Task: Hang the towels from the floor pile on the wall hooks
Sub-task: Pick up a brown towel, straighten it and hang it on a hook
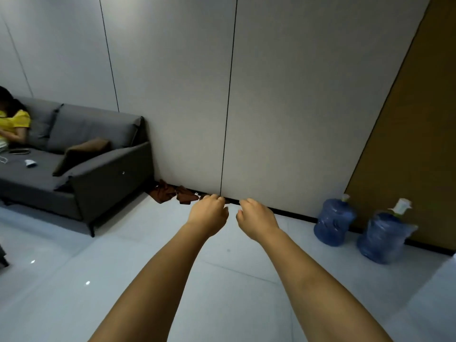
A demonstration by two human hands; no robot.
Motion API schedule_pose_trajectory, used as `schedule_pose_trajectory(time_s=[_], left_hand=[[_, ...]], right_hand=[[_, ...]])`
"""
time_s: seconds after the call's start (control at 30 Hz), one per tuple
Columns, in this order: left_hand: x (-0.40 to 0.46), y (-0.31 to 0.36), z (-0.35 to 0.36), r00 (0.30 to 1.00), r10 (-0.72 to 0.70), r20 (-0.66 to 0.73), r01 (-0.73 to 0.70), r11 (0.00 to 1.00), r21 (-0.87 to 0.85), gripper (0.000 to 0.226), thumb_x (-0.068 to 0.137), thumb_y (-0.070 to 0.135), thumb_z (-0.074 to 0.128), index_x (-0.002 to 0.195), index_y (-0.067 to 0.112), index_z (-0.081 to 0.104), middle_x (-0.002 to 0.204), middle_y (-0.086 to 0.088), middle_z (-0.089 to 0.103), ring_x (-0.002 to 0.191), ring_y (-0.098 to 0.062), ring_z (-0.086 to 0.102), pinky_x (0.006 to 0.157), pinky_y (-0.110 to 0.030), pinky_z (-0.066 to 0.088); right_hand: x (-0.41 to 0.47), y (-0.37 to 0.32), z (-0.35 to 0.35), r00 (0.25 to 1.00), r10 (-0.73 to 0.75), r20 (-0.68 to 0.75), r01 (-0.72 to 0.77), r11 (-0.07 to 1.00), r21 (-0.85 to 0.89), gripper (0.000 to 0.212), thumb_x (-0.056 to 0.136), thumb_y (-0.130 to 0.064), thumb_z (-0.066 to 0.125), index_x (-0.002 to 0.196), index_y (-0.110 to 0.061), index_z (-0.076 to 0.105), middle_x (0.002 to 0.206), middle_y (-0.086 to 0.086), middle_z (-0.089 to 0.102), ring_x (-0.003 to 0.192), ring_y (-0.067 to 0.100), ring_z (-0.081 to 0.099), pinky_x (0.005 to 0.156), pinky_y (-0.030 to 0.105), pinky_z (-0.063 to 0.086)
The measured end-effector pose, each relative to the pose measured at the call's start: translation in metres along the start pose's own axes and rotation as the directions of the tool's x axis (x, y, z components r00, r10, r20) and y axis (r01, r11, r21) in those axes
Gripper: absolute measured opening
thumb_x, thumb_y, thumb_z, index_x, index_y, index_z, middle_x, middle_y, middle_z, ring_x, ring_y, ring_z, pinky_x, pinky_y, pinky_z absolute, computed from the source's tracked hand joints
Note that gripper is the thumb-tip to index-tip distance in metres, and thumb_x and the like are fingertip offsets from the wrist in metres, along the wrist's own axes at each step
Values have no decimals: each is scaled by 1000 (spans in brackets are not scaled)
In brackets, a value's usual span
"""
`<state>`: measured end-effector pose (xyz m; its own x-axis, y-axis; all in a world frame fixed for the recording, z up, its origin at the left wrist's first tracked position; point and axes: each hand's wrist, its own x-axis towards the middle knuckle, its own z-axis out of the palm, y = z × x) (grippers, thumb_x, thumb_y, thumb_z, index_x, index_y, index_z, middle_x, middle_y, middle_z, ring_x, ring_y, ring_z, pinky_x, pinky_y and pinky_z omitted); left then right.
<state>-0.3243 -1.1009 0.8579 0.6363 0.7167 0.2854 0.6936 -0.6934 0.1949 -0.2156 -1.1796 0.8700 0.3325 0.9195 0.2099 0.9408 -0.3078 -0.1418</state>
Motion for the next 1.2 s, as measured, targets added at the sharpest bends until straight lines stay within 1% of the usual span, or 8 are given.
schedule_pose_trajectory(time_s=[0.13,0.27,0.33,0.5,0.77,0.93,1.07,1.2], left_hand=[[65,-53,23,1000,-11,10,11,1000,0,33,99,28,37,117,7,54,120,-8,56,113,-25,50,89,-34,43],[134,-117,35,997,17,71,-19,999,32,37,100,31,36,124,9,53,125,-7,54,117,-24,48,91,-34,44],[175,-151,37,996,3,85,-8,998,57,36,100,32,35,121,9,55,123,-7,54,116,-24,48,89,-34,44],[259,-213,44,994,-36,100,32,999,44,35,97,35,40,107,6,57,114,-10,58,108,-27,51,83,-35,45],[354,-271,82,983,2,186,-17,997,78,38,98,38,38,109,8,58,114,-7,58,107,-25,52,83,-36,45],[444,-306,112,974,-8,225,-18,994,111,37,97,40,40,107,10,59,110,-6,60,102,-23,53,79,-34,45],[532,-323,121,970,12,244,-55,984,170,37,99,35,35,112,6,54,118,-10,55,110,-26,50,85,-35,43],[611,-341,128,969,42,243,-94,973,209,39,100,34,34,117,4,52,122,-11,53,117,-26,47,87,-36,42]], right_hand=[[76,-9,34,1000,-11,22,11,1000,-11,25,98,-20,35,111,-8,53,114,7,55,100,26,54,73,30,36],[160,-25,55,999,11,44,-10,1000,-24,21,98,-18,33,102,-9,51,112,8,55,88,25,49,69,29,32],[207,-37,63,999,13,46,-12,1000,-29,20,98,-18,33,101,-9,51,112,9,55,92,26,52,69,29,31],[300,-67,79,999,-24,37,25,999,-22,26,99,-22,34,112,-7,52,115,9,55,104,27,53,76,31,37],[421,-65,122,994,14,105,-11,1000,-29,27,98,-22,36,112,-7,54,116,11,55,104,29,54,79,33,41],[518,-50,154,993,-3,120,5,1000,-20,28,99,-21,35,114,-5,54,118,12,54,106,29,53,83,34,42],[610,-28,176,992,-18,121,22,999,-28,30,99,-21,35,117,-5,53,121,12,53,111,30,52,87,34,41],[695,-9,187,992,-5,126,4,1000,3,29,98,-21,36,114,-4,53,120,13,53,108,31,52,83,33,42]])
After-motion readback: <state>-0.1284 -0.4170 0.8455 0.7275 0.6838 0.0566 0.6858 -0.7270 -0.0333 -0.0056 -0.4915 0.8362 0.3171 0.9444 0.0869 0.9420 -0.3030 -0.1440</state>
